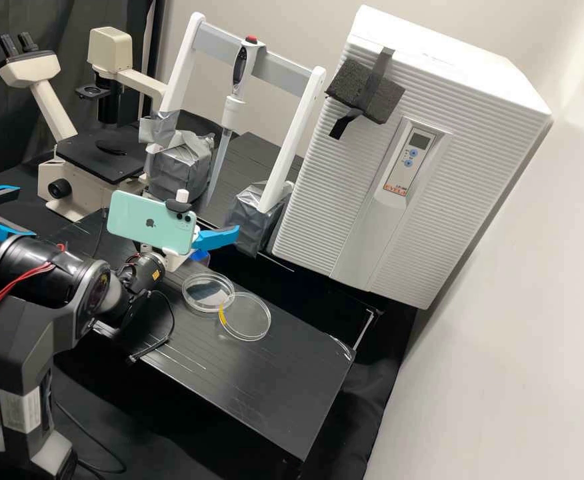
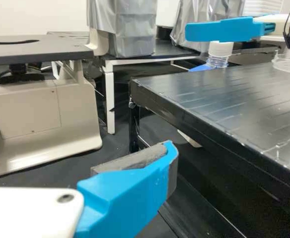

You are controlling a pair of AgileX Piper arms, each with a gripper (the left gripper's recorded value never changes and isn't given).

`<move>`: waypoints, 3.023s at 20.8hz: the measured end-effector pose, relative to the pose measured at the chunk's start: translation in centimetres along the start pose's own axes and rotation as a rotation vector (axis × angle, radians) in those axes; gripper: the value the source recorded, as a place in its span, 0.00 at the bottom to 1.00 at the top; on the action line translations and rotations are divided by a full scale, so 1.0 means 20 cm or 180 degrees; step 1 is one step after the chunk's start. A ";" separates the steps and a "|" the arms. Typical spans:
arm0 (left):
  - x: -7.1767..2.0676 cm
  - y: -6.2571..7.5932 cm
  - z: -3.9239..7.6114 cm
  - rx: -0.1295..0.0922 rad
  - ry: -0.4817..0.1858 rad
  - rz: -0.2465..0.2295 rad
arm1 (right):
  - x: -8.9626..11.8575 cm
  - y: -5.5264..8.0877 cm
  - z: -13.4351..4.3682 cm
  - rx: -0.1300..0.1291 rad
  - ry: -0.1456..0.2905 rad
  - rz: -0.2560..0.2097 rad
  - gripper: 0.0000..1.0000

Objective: Open the bottle

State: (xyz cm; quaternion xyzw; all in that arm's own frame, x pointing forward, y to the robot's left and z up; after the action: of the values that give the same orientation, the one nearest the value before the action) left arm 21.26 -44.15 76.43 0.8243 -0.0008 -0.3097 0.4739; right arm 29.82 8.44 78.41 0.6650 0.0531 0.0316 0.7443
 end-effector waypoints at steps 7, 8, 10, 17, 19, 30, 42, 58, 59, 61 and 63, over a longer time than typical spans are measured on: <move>0.005 0.01 0.00 0.0015 -0.0003 0.0017 | 0.01 0.00 0.02 -0.0006 -0.0053 -0.0006 0.00; 0.009 0.01 0.00 0.0025 -0.0011 0.0024 | 0.01 0.00 0.02 -0.0007 -0.0054 -0.0008 0.00; 0.013 0.02 -0.01 0.0035 -0.0015 0.0038 | 0.02 -0.01 0.03 -0.0010 -0.0070 -0.0029 0.00; 0.017 0.02 -0.01 0.0026 -0.0015 0.0032 | 0.02 -0.02 0.03 -0.0011 -0.0068 -0.0036 0.00; 0.018 0.01 -0.01 0.0022 -0.0015 0.0027 | 0.01 -0.02 0.04 0.0000 -0.0080 -0.0052 0.00; 0.025 0.03 -0.01 0.0041 -0.0030 0.0054 | -0.11 -0.09 0.01 -0.0008 -0.0031 -0.0267 1.00; 0.039 0.01 0.00 0.0017 -0.0086 0.0007 | -0.21 -0.06 -0.01 0.0008 0.0033 -0.0227 0.00; 0.035 0.00 0.00 -0.0024 -0.0043 0.0015 | -0.16 -0.05 0.00 0.0005 0.0005 -0.0150 0.00; 0.035 0.00 0.00 -0.0024 -0.0043 0.0015 | -0.16 -0.05 0.00 0.0005 0.0004 -0.0151 0.00; 0.035 0.00 0.00 -0.0024 -0.0043 0.0015 | -0.16 -0.06 0.01 0.0001 -0.0010 -0.0169 0.00; 0.035 0.00 0.00 -0.0024 -0.0043 0.0015 | -0.16 -0.07 0.01 -0.0002 -0.0019 -0.0181 0.00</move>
State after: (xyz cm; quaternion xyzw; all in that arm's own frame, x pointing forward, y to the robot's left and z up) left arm 21.81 -44.42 76.09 0.8204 -0.0048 -0.3142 0.4777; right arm 26.72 7.65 77.25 0.6631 0.0696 0.0084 0.7453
